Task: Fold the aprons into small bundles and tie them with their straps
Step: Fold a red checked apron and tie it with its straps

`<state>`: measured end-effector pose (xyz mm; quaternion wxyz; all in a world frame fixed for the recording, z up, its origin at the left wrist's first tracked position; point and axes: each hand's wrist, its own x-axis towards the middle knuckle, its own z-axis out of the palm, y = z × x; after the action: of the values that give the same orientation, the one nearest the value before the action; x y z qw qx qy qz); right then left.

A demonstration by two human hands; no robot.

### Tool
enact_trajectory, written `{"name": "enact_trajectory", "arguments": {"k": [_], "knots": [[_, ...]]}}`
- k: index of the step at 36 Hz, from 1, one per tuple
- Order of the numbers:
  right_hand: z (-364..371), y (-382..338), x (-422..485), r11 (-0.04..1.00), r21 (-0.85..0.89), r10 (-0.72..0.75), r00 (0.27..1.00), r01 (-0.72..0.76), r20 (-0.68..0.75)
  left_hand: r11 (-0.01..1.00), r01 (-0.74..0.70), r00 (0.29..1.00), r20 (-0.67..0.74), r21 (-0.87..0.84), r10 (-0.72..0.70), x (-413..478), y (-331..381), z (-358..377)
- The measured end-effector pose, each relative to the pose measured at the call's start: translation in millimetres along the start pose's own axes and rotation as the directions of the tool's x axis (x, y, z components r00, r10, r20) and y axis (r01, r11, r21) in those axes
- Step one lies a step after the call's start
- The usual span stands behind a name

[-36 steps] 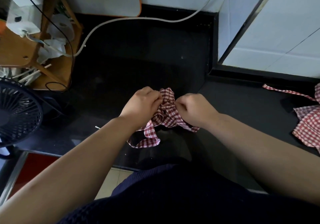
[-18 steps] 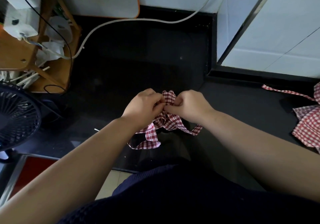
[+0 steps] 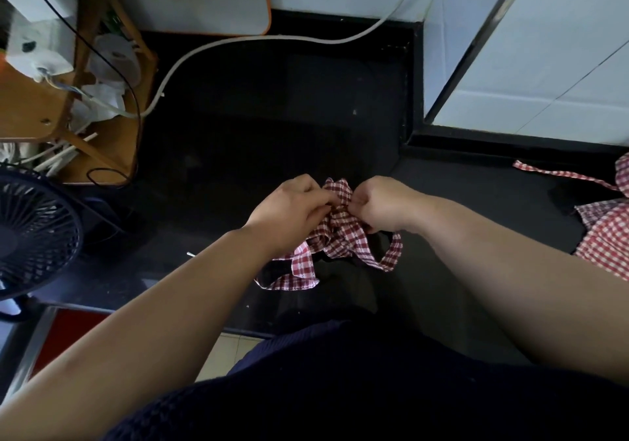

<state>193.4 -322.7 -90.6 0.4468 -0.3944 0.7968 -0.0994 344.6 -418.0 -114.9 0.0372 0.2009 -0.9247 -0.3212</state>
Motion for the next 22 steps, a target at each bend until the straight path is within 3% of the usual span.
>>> {"name": "enact_trajectory", "arguments": {"k": [3,10,14,17,19,22], "knots": [[6.6,2.1,-1.9,0.973,-0.217,-0.109,0.984,0.077,-0.139,1.0,0.017,1.0,-0.007,-0.007,-0.017,0.8,-2.8,1.4],[16.1,29.8,3.8,0.984,-0.164,-0.102,0.978,0.072,-0.181,0.999,-0.033,0.999,-0.026,-0.008,0.033,-1.5,-0.5,13.6],[19.5,27.8,3.9,0.997,-0.037,-0.069,0.983,0.063,-0.171,0.994,0.035,0.995,-0.087,-0.099,-0.044,-3.6,0.3,13.1],[16.5,20.9,2.0,0.987,0.144,-0.057,0.989,0.077,-0.14,0.954,0.23,0.957,-0.133,-0.193,-0.258,-9.3,-3.1,7.4],[16.0,16.4,0.3,0.919,0.394,-0.006,0.997,0.036,-0.077,0.885,0.369,0.905,-0.106,-0.284,-0.411,-14.5,-7.4,3.1],[20.3,8.8,-2.9,0.772,0.633,0.067,0.998,-0.055,0.005,0.807,0.491,0.858,0.023,-0.329,-0.512,-21.9,-8.7,-0.4]]}}
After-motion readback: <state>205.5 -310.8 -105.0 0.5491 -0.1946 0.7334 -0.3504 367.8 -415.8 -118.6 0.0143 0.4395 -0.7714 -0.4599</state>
